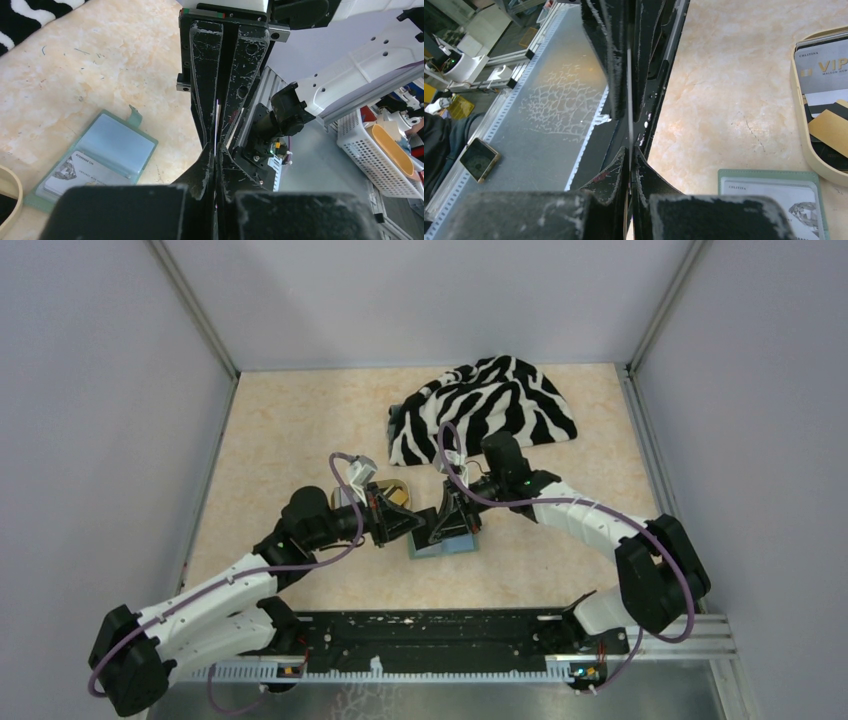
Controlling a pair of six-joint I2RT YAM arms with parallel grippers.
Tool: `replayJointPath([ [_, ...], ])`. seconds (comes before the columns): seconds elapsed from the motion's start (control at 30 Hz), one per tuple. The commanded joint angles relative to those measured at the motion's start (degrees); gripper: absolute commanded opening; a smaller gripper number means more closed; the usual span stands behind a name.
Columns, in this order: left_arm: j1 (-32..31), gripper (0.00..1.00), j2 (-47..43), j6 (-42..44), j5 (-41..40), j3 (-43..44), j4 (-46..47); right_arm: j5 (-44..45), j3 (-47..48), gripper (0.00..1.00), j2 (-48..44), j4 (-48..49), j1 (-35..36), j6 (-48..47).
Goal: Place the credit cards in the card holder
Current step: Pick up the credit card from the storage box, then insert the credit card into the card holder.
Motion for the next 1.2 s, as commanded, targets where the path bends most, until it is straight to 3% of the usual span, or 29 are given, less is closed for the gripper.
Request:
replayJointPath([
  [0.0, 0.10, 0.00, 0.08, 0.20, 1.42, 1.60, 2.19, 0.51, 3.08, 0.00, 0.57, -1.48, 1.05, -3.63],
  [0.03, 0.13, 0.00, 0.01, 0.20, 1.40, 1.52, 2.27, 1.11, 3.15, 0.01, 0.54, -2.11, 1.08, -4.30],
  [0.13, 0.63, 0.00, -0.89, -0.12, -0.40, 0.82, 1.27, 4.70, 4.64, 0.26, 0.17, -7.00, 1.05, -8.84],
  [0.27, 2.96, 0.00, -4.31, -4.26, -4.60, -3.88, 1.51, 16.39, 8.55, 0.46, -1.30, -17.73, 0.65, -20.63],
  [0.4, 4.53, 0.00, -6.56, -10.77, -7.16, -11.84, 6.97, 25.80, 6.16, 0.60, -3.01, -12.91, -3.90, -18.53],
  [0.5, 4.51, 0.00, -4.91, -15.16, -6.36, -16.21, 12.55, 29.91, 4.13, 0.63, -1.81, -9.14, -7.51, -15.13],
  [0.63, 4.54, 0.00, -0.99, -18.74, -5.65, -19.54, 19.25, 39.55, 5.74, 0.63, 1.40, -12.97, -7.96, -18.97],
  [0.8, 4.54, 0.00, 2.11, -18.41, -6.50, -19.19, 19.94, 48.40, 8.36, 0.63, 5.14, -18.21, -7.96, -21.36],
  [1.17, 4.49, 0.00, 8.57, -19.02, -6.91, -18.17, 22.48, 58.04, 12.39, 0.61, 12.23, -25.68, -3.26, -22.00],
])
